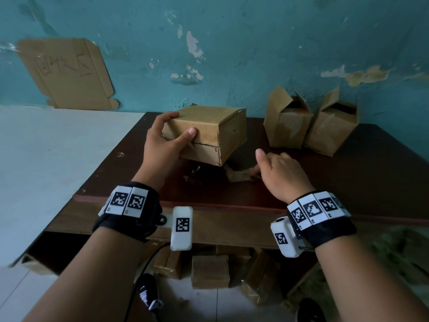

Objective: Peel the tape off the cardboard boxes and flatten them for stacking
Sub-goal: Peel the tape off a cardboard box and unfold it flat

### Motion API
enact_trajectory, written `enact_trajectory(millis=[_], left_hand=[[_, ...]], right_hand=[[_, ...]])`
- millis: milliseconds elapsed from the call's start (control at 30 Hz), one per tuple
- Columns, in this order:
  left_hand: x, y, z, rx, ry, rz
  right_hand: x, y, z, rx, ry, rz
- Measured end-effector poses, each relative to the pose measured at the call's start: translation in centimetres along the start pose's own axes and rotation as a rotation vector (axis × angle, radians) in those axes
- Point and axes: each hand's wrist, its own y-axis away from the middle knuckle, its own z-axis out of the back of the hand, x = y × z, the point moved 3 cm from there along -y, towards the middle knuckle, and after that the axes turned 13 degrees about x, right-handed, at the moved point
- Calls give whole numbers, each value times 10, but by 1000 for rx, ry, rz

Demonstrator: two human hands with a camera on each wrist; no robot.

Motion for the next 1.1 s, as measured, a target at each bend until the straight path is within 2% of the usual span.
enact_trajectory(millis=[133,233,300,400,467,667,900,1100], left_hand=[[1,0,0,-7,7,5],[-1,0,-1,-6,5,-5],[-2,0,-1,-9,6,-8],[-3,1,-2,3,15,-1],[-3,1,-3,10,15,-2],[-6,2,-2,11,15,-7],[-10,3,-4,13,23,-4],[-13,6,-9,36,24,-12]], right_hand=[[-11,-4,-4,-100,-14,7],[-16,-1,1,-248,-106,12],[-17,0,4,-277,-193,19],[-16,0,8,-282,-330,36],[-13,2,9,-275,-329,61],[-7,2,8,-127,-289,101],[-3,4,15,-167,-333,99],[0,8,21,-239,-477,133]])
